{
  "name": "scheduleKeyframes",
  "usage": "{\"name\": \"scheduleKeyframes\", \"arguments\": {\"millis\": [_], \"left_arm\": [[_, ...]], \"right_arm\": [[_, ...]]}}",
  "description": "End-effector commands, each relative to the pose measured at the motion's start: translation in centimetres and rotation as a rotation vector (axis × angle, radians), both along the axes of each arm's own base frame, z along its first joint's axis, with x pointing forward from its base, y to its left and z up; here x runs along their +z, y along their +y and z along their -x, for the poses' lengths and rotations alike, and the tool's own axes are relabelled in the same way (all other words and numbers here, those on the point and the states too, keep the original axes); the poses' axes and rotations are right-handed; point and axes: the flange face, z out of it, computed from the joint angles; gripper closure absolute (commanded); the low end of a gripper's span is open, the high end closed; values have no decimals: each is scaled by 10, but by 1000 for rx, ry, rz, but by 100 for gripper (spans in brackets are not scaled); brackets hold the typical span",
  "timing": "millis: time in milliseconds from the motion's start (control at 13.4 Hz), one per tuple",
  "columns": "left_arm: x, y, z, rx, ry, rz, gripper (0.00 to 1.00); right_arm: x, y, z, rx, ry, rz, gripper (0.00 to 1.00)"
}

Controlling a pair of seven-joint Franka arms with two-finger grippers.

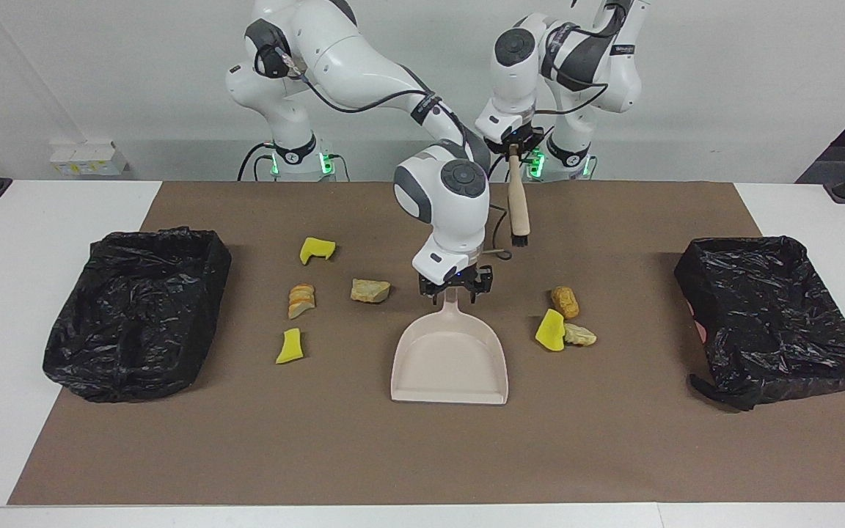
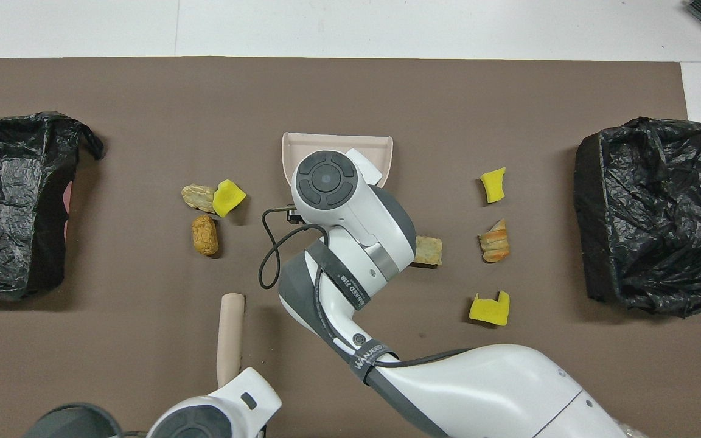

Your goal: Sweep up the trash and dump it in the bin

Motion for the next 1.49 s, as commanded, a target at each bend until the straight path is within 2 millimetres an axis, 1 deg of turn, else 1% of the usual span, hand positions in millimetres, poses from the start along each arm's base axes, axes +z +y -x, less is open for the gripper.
{"name": "scheduleKeyframes", "arguments": {"millis": [0,75,149,224,298,373,447,522,671,746,895,1044,1193,1268,1342,1417], "left_arm": [[21,33,-29,53,2,17,100],[23,46,-41,58,-4,17,100],[25,61,-62,60,-20,7,100],[23,72,-82,71,-17,7,100],[27,89,-108,87,-11,22,100],[31,101,-132,96,-7,30,100],[35,117,-154,109,-19,13,100],[38,128,-169,118,-25,-2,100],[44,150,-196,175,-38,-2,100],[46,160,-204,199,-43,1,100],[41,169,-211,215,-57,7,100],[30,173,-222,222,-74,16,100],[26,176,-229,232,-85,30,100],[26,177,-230,232,-92,34,100],[25,177,-230,224,-94,37,100],[24,177,-230,224,-94,37,100]], "right_arm": [[-3,-1,-2,-19,-16,13,33],[-4,-2,-2,-21,-14,14,40],[-6,-3,-1,-21,-8,15,44],[-9,-6,0,-23,-3,21,51],[-9,-6,0,-24,-2,18,56],[-9,-6,0,-25,0,18,63],[-8,-6,0,-31,6,8,68],[-7,-8,-1,-29,5,6,76],[3,-12,-5,-26,-10,-1,97],[5,-13,-6,-20,-12,0,100],[10,-13,-4,12,-20,-2,100],[17,-14,-4,111,-25,2,100],[24,-27,-9,215,-37,19,100],[27,-27,-7,284,-30,23,100],[18,-34,-1,341,-6,40,100],[17,-41,1,405,-4,48,100]]}}
